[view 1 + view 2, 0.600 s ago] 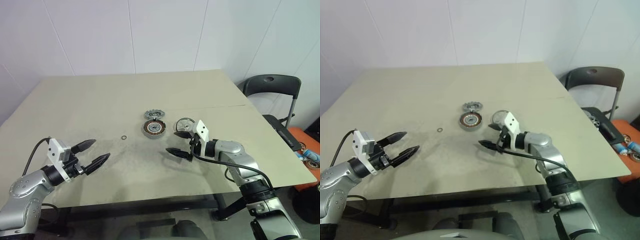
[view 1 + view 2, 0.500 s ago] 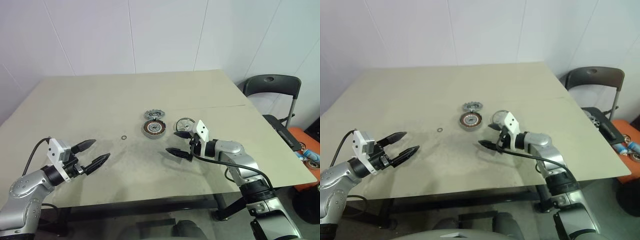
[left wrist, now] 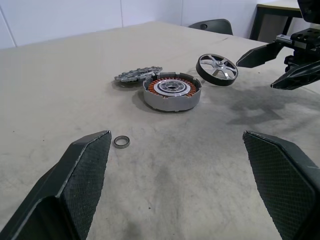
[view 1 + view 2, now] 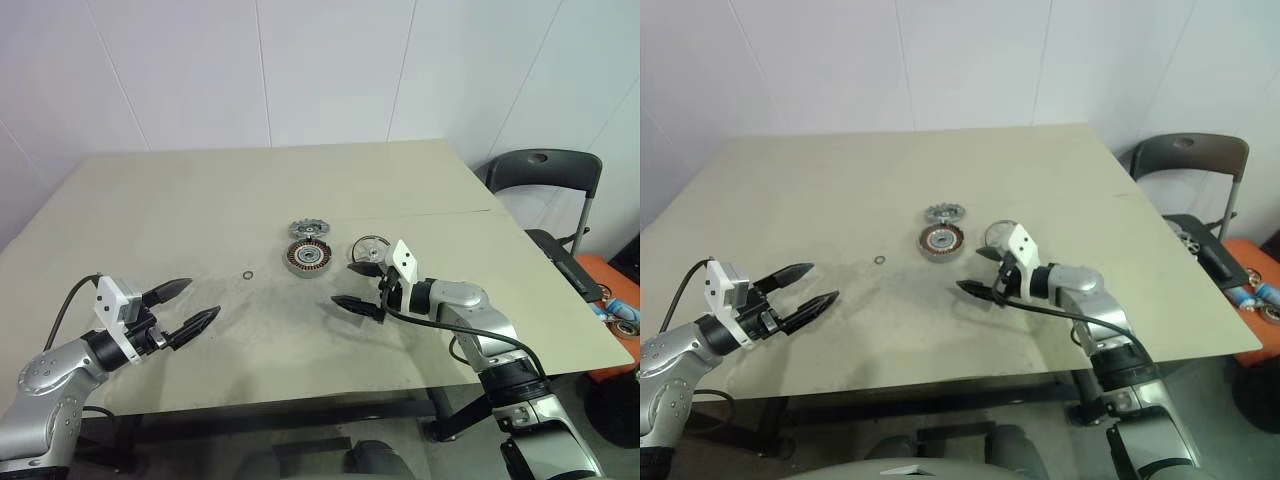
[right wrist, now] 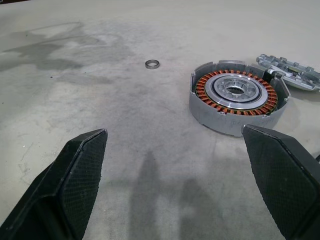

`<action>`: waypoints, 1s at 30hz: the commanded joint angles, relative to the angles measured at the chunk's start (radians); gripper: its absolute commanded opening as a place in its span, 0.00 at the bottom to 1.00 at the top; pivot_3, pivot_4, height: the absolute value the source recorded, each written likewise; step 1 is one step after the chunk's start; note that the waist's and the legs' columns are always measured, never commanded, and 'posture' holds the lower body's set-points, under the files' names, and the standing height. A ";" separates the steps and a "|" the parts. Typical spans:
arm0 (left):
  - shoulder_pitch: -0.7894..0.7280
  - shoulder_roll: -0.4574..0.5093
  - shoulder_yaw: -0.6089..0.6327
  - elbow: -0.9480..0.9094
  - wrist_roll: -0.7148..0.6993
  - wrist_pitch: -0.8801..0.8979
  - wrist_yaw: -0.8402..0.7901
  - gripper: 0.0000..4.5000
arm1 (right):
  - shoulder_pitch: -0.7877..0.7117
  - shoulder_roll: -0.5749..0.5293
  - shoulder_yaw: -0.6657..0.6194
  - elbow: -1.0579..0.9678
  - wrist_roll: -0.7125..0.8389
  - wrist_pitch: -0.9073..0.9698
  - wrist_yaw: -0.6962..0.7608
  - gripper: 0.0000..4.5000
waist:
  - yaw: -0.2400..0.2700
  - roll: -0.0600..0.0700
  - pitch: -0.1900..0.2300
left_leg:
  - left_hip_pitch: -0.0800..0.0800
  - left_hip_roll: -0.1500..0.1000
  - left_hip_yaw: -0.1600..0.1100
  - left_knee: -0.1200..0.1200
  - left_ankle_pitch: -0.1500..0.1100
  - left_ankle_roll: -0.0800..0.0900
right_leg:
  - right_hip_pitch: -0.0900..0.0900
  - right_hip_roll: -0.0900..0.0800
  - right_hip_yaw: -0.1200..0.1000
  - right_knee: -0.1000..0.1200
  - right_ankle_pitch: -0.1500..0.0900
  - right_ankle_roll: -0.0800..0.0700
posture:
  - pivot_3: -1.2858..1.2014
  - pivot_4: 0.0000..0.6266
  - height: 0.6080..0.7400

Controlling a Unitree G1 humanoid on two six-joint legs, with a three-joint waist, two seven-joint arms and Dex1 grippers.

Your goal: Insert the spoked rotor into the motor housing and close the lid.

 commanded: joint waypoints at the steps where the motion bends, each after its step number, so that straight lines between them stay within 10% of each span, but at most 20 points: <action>1: -0.010 0.015 0.014 -0.027 -0.003 -0.007 -0.003 0.99 | -0.024 0.006 -0.016 -0.019 0.002 -0.019 -0.003 1.00 | 0.000 0.000 0.000 | 0.000 0.000 0.000 0.000 0.000 0.000 | 0.000 0.000 0.000 0.000 0.000 0.000 | 0.52 0.00 1.00; 30: 0.000 0.014 0.017 -0.014 -0.006 -0.010 -0.013 0.99 | -0.198 -0.007 0.138 -0.049 -0.170 0.112 -0.034 1.00 | -0.001 0.000 0.000 | 0.000 0.000 0.000 0.000 0.000 0.000 | 0.000 0.000 0.000 0.000 0.000 0.000 | 0.52 0.00 1.00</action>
